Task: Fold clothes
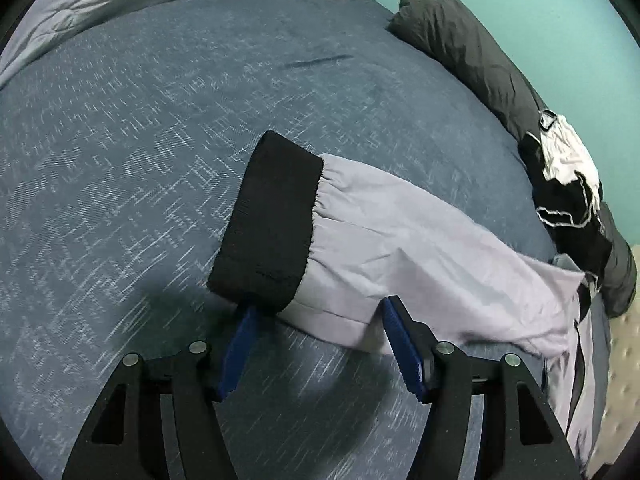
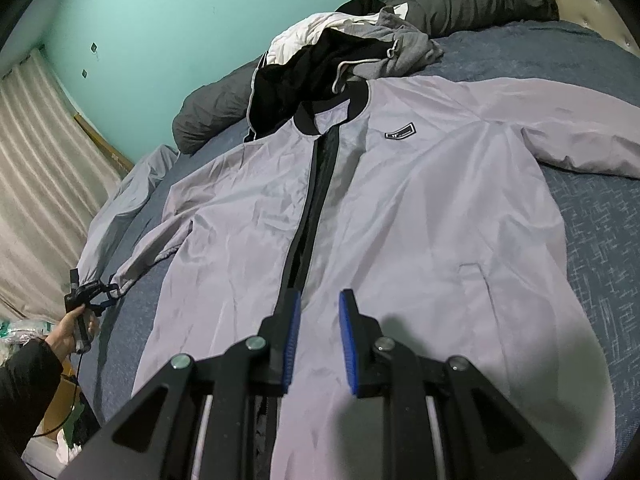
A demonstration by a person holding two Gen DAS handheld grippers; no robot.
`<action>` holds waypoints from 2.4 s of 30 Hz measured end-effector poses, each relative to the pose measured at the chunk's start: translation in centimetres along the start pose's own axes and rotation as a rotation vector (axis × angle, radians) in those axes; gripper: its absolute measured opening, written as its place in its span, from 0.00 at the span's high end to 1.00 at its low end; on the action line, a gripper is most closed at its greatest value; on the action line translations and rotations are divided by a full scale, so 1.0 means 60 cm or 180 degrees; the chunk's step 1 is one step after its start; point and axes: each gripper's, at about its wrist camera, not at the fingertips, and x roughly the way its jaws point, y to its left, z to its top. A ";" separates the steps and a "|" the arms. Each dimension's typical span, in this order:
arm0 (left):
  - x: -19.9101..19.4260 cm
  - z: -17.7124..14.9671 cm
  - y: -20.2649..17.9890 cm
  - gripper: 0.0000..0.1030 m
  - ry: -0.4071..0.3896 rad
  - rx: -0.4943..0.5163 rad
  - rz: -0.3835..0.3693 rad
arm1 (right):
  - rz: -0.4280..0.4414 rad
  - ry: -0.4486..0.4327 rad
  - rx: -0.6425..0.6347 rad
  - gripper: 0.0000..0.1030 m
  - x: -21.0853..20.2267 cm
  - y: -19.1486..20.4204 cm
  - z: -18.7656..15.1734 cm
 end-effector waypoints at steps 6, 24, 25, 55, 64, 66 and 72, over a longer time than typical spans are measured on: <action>0.012 0.010 0.002 0.79 -0.0074 -0.0119 -0.0133 | -0.0011 0.0004 -0.0013 0.82 0.002 0.000 0.000; -0.171 -0.090 -0.021 0.89 -0.0113 0.0143 -0.0219 | 0.0166 0.0005 -0.0040 0.82 0.000 0.012 -0.002; -0.173 -0.108 -0.017 0.89 -0.0091 0.0110 -0.0224 | 0.0178 -0.0002 -0.0042 0.82 -0.001 0.013 -0.002; -0.114 -0.138 0.049 0.92 -0.0136 0.0265 0.0421 | 0.0244 -0.0017 -0.0001 0.82 -0.011 0.009 -0.007; -0.134 -0.103 0.048 0.94 -0.0281 0.0284 0.0700 | 0.0251 -0.0020 -0.0026 0.82 -0.012 0.011 -0.008; -0.123 -0.102 0.045 0.91 -0.0191 0.0286 0.0774 | 0.0260 -0.0025 -0.0022 0.82 -0.013 0.011 -0.008; -0.158 -0.096 -0.006 0.77 -0.0490 0.0450 0.1171 | 0.0284 -0.0039 -0.0012 0.82 -0.015 0.010 -0.007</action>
